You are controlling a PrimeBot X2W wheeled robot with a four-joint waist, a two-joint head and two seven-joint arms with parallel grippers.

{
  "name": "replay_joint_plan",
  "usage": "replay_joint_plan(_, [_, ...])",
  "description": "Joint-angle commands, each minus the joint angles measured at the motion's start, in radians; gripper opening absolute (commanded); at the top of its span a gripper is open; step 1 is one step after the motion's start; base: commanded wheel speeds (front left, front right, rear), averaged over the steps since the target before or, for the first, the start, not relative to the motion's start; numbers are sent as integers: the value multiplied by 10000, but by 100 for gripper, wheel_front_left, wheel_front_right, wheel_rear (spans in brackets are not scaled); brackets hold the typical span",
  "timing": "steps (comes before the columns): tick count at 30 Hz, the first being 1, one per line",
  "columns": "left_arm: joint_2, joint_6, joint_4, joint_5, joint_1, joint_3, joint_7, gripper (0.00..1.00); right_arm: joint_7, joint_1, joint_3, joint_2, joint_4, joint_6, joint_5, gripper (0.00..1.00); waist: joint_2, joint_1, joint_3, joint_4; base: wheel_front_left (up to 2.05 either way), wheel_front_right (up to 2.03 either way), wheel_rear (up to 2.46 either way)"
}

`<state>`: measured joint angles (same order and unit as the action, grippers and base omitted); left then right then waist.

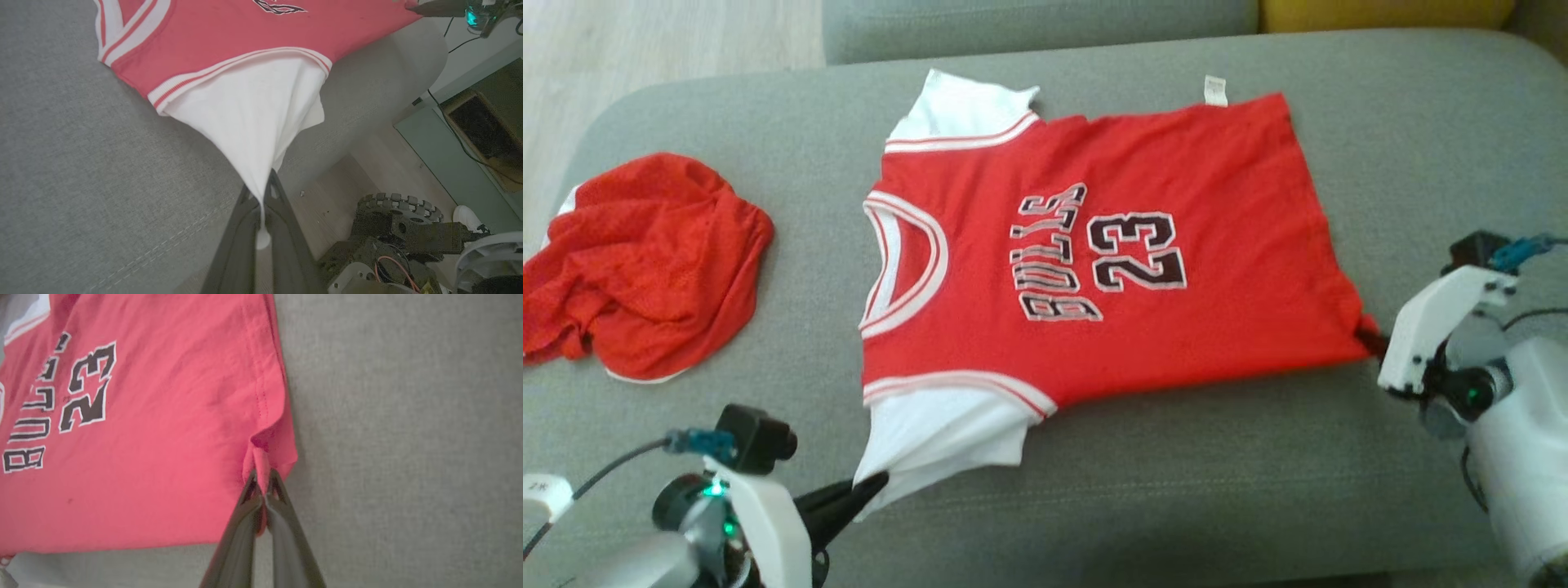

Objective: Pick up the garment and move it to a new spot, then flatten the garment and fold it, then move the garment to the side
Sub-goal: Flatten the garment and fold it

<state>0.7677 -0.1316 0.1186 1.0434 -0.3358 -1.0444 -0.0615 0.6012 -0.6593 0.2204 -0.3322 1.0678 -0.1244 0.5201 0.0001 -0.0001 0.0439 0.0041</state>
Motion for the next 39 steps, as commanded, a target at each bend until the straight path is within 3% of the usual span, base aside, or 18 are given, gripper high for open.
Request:
replay_joint_plan(1, [565, 10, -235, 145, -236, 364, 7, 0, 341, 127, 301, -283, -499, -63, 181, 0, -1, 1, -114, -24, 0, 0, 0])
replay_joint_plan(15, [911, 11, -723, 477, 264, 20, -316, 0, 3102, 1644, 1030, -1077, -2586, -63, 550, 0, -1, 1, -529, -22, 0, 0, 0])
replay_joint_plan(27, [1104, 179, -1168, 633, -148, 380, -372, 0, 3421, 2176, 454, -1363, -4338, -63, -189, 0, -1, 1, -235, -20, 0, 0, 0])
replay_joint_plan(39, [1039, 176, -1574, 824, -1202, 1085, -298, 0, 3098, 1321, -425, -823, -4833, -63, -987, 0, -1, 1, 165, -143, 0, 0, 0])
